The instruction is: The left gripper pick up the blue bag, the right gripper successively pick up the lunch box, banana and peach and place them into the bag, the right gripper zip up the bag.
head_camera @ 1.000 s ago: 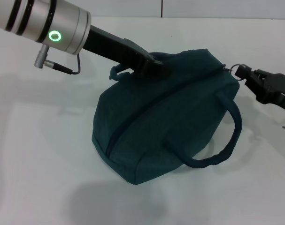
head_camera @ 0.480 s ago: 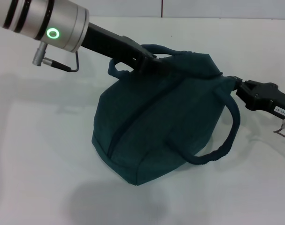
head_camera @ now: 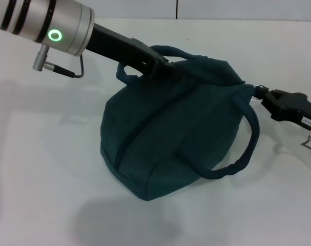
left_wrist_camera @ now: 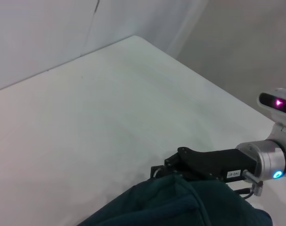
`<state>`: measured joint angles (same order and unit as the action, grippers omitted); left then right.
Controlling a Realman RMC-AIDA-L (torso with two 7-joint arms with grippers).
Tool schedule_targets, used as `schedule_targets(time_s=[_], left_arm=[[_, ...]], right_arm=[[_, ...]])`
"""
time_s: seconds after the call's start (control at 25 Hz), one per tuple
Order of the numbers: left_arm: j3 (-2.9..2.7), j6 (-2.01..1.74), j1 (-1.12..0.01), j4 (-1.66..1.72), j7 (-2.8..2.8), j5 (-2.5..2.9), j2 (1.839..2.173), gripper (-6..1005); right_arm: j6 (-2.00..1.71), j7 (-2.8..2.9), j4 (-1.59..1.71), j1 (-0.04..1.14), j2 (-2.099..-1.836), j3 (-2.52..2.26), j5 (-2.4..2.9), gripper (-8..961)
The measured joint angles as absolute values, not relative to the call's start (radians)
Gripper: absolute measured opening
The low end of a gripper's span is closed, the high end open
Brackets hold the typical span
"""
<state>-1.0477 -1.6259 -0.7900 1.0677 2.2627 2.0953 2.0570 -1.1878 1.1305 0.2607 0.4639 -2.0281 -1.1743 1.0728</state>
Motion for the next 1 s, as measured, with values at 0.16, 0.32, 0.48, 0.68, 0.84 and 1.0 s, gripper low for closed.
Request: schedule_targets(time_s=[0.16, 0.32, 0.48, 0.68, 0.84, 1.0], left_arm=[[-1.048, -1.626, -0.79, 1.065, 2.263, 2.095, 2.057, 70], [-1.048, -1.626, -0.789, 1.061, 2.263, 2.089, 2.057, 75], [-1.048, -1.626, -0.777, 1.06, 2.256, 2.057, 2.057, 81], [-1.048, -1.624, -0.735, 1.065, 2.171, 2.011, 2.065, 88], [-1.012, -1.616, -0.69, 1.066, 2.087, 1.922, 2.071, 181], [-0.949, -1.615, -0.632, 1.062, 1.956, 1.809, 2.081, 295]], right_arm=[[-1.179, 1.131, 0.26, 0.462, -2.027, -1.176, 1.071, 7], [-1.175, 1.131, 0.248, 0.473, -2.026, -1.204, 1.079, 7], [-1.184, 1.132, 0.245, 0.468, -2.026, -1.219, 1.074, 20], [-1.216, 1.134, 0.247, 0.425, -2.025, -1.208, 1.036, 52], [-1.284, 1.108, 0.257, 0.394, -2.02, -1.207, 1.017, 77], [-1.327, 1.072, 0.257, 0.37, -2.02, -1.204, 0.974, 256]])
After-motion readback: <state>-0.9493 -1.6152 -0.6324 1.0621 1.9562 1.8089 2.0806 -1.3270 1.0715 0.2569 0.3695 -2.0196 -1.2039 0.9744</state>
